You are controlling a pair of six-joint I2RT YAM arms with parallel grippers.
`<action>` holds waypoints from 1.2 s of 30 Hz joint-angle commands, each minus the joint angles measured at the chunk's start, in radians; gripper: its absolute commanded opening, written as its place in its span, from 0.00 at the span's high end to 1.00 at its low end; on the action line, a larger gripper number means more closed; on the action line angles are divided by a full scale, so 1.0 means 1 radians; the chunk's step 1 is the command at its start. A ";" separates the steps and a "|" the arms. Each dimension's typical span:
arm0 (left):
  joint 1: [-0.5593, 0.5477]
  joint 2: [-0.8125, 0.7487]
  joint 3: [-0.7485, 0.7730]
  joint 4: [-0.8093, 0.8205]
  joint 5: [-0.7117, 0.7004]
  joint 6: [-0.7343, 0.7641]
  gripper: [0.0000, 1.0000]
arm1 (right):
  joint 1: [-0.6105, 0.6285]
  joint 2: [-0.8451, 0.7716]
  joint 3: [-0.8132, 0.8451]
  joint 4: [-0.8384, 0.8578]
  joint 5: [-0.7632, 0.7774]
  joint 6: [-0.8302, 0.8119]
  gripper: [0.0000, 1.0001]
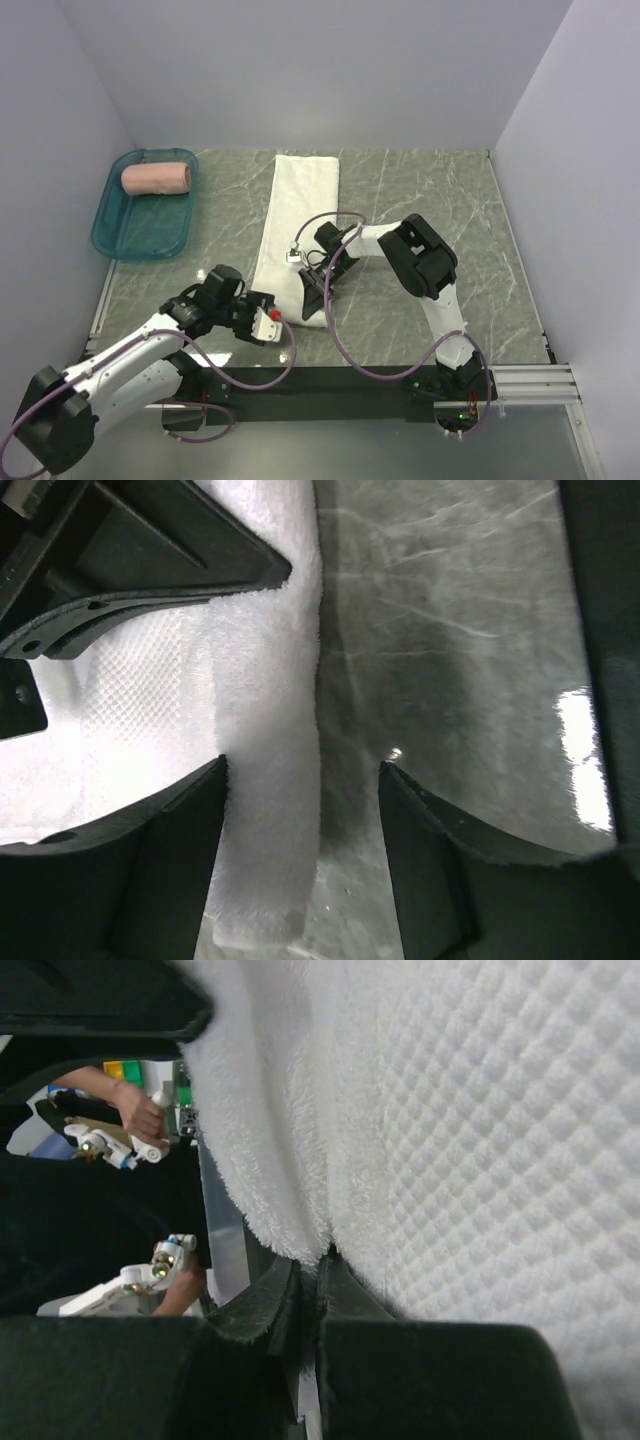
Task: Roll the towels
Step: Roll the towel
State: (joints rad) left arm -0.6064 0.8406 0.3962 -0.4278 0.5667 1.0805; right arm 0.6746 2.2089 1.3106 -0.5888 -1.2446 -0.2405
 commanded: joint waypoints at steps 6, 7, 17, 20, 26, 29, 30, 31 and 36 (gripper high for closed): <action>-0.026 0.222 -0.002 0.121 -0.102 0.019 0.62 | -0.013 -0.012 -0.007 0.004 0.080 -0.020 0.99; -0.026 0.242 0.009 0.106 -0.099 0.016 0.65 | -0.012 -0.020 -0.011 0.015 0.086 -0.016 0.97; -0.023 0.471 0.240 -0.225 0.022 -0.040 0.90 | -0.073 -0.367 -0.163 0.104 0.338 0.035 0.50; -0.013 0.547 0.288 -0.327 0.058 -0.063 0.94 | -0.124 -0.518 -0.220 0.112 0.433 0.009 0.49; 0.011 0.768 0.468 -0.471 0.110 -0.142 0.99 | -0.190 -0.829 -0.330 0.086 0.617 -0.074 0.51; 0.057 0.912 0.576 -0.543 0.142 -0.163 0.99 | -0.188 -0.958 -0.358 0.023 0.649 -0.120 0.54; 0.066 0.983 0.605 -0.558 0.145 -0.168 0.99 | -0.188 -0.982 -0.361 -0.021 0.652 -0.135 0.54; 0.091 1.017 0.633 -0.580 0.154 -0.168 0.99 | -0.187 -1.005 -0.373 -0.040 0.652 -0.175 0.55; 0.140 1.234 0.840 -0.706 0.170 -0.166 0.99 | -0.097 -1.115 -0.444 -0.084 0.750 -0.292 0.55</action>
State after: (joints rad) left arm -0.4824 1.9572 1.1671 -1.0889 0.7921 0.9089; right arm 0.5186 1.1263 0.8978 -0.6060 -0.5911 -0.4202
